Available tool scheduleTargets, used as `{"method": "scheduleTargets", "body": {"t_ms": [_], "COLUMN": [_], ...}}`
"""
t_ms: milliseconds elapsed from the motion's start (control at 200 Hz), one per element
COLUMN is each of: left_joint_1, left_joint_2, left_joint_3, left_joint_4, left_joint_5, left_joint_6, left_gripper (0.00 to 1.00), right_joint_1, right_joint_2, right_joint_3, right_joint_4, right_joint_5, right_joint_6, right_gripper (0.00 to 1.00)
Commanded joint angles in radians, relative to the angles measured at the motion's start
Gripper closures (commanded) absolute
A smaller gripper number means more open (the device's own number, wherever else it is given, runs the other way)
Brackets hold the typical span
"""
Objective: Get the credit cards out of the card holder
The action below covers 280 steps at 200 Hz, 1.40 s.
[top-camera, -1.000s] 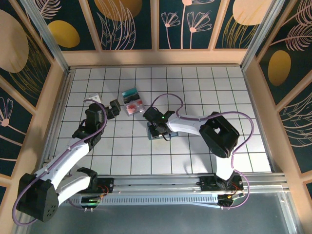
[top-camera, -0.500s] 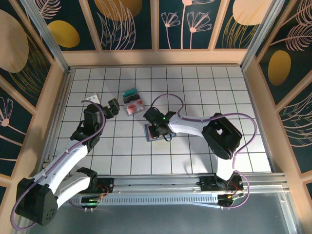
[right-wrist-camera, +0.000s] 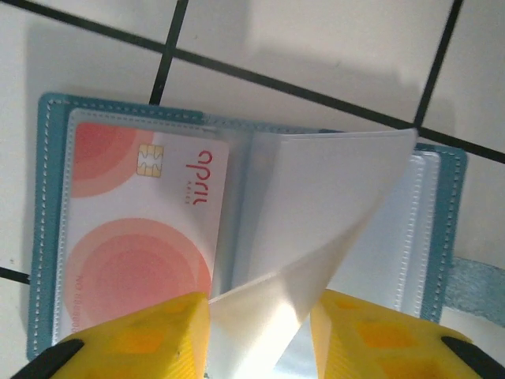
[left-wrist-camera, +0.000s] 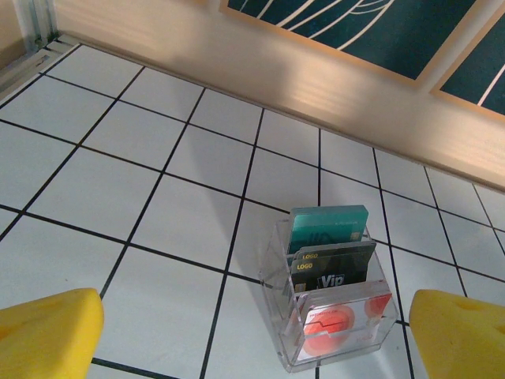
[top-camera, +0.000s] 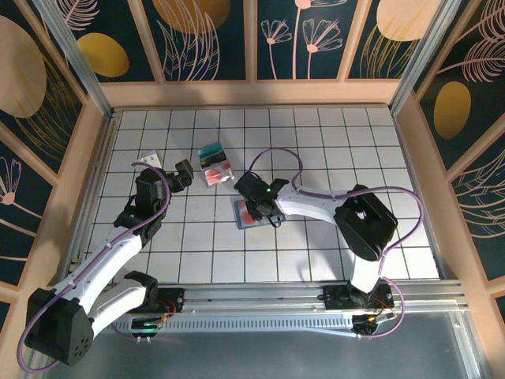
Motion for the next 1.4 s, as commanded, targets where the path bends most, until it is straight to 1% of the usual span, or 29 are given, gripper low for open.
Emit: {"method": "scheduleTargets", "body": {"t_ms": [0,195,300,490,711,886,1086,1261,1396], "left_joint_1": [0.007,0.003,-0.022,-0.172,-0.322,-0.407,-0.457,-0.488,-0.499], "left_joint_2": [-0.013,-0.004,-0.004,0.053,0.157,0.231,0.288,0.345,0.376], "left_joint_3": [0.017,0.03,0.026,0.049,0.064,0.075,0.066,0.077,0.074], "left_joint_4": [-0.002,-0.015,-0.023,-0.07,-0.076,-0.101,-0.112,-0.122,-0.116], "left_joint_5": [-0.003,0.033,0.022,-0.127,-0.198,-0.227,-0.221,-0.232,-0.233], "left_joint_6": [0.021,0.065,0.071,0.076,0.052,0.027,-0.009,-0.01,-0.018], "left_gripper": [0.01,0.01,0.01,0.01,0.01,0.01,0.01,0.01,0.01], "right_joint_1": [-0.02,-0.04,-0.056,-0.085,-0.112,-0.118,-0.134,-0.173,-0.199], "right_joint_2": [-0.041,-0.057,-0.063,-0.089,-0.113,-0.131,-0.187,-0.265,-0.336], "right_joint_3": [-0.024,-0.054,-0.069,-0.106,-0.142,-0.153,-0.161,-0.179,-0.196], "right_joint_4": [-0.028,-0.015,-0.014,0.001,0.006,0.0,-0.035,-0.047,-0.005], "right_joint_5": [0.052,0.046,0.045,0.025,0.019,0.014,0.035,0.035,-0.002], "right_joint_6": [0.043,0.057,0.076,0.099,0.117,0.128,0.151,0.164,0.166], "right_gripper": [0.63,0.68,0.71,0.73,0.76,0.77,0.78,0.79,0.81]}}
